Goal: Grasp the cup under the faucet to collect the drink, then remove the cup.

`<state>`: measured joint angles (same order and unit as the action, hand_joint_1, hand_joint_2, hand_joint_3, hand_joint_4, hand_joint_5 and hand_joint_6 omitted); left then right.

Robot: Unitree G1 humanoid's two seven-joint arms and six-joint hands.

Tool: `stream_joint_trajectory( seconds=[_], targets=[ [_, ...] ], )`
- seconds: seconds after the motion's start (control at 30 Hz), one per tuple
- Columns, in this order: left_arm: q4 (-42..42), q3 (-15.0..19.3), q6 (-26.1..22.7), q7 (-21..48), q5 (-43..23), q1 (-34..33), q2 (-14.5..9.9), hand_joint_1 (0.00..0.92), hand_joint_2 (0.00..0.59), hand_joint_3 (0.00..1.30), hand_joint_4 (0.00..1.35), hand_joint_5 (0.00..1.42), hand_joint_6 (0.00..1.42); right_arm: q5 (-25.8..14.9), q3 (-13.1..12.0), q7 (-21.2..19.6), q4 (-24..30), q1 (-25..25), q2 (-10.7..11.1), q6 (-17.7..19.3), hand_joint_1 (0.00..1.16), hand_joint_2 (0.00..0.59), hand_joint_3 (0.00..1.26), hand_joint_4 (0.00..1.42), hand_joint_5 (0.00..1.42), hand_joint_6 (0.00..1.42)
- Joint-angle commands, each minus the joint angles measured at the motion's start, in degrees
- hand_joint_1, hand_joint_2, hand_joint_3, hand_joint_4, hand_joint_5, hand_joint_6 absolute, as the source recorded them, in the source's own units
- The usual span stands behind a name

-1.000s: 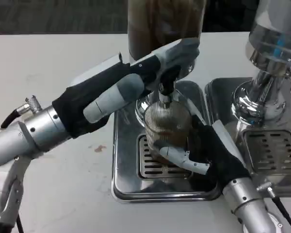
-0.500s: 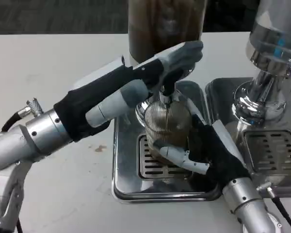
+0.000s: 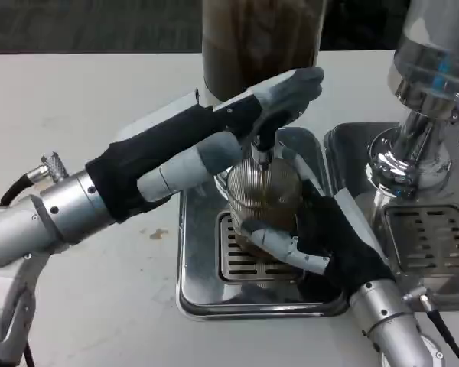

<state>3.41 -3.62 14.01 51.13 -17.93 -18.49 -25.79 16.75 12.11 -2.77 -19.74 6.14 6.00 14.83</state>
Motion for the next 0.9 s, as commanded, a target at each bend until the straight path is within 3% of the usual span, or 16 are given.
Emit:
stream_joint_trajectory(
  seconds=[0.03,0.13,0.27,0.5,0.9],
  targets=[
    [-0.27,-1.53,-0.76,0.82,1.62,2.03,-0.32,0.000,0.026,0.00,0.00,0.01,0.00,-0.26,-0.55,-0.76,-0.06,0.09,-0.19,1.27,0.63,0.243,0.00,0.00,0.00,0.00],
    [-0.51,0.07,0.55,-0.92,0.82,2.39,0.43,0.000,0.030,0.00,0.00,0.04,0.00,-0.23,-0.55,-0.72,-0.03,0.03,-0.23,1.29,0.63,0.243,0.00,0.00,0.00,0.00],
    [-0.62,4.73,3.84,-4.54,-1.95,2.85,2.98,0.000,0.043,0.06,0.02,0.12,0.03,-0.09,-0.56,-0.74,0.16,-0.09,-0.17,1.43,0.63,0.243,0.00,0.00,0.00,0.00],
    [-1.96,8.34,6.48,-6.43,-4.20,3.24,5.73,0.000,0.052,0.12,0.06,0.16,0.07,-0.18,-0.73,-0.75,-0.07,-0.08,-0.11,1.90,0.63,0.243,0.00,0.00,0.00,0.00],
    [-3.35,14.70,9.64,-10.38,-6.88,10.64,7.93,0.000,0.076,0.14,0.03,0.14,0.09,-0.05,-0.64,-0.72,0.08,-0.50,-0.02,2.58,0.64,0.248,0.00,0.00,0.00,0.00]
  ],
)
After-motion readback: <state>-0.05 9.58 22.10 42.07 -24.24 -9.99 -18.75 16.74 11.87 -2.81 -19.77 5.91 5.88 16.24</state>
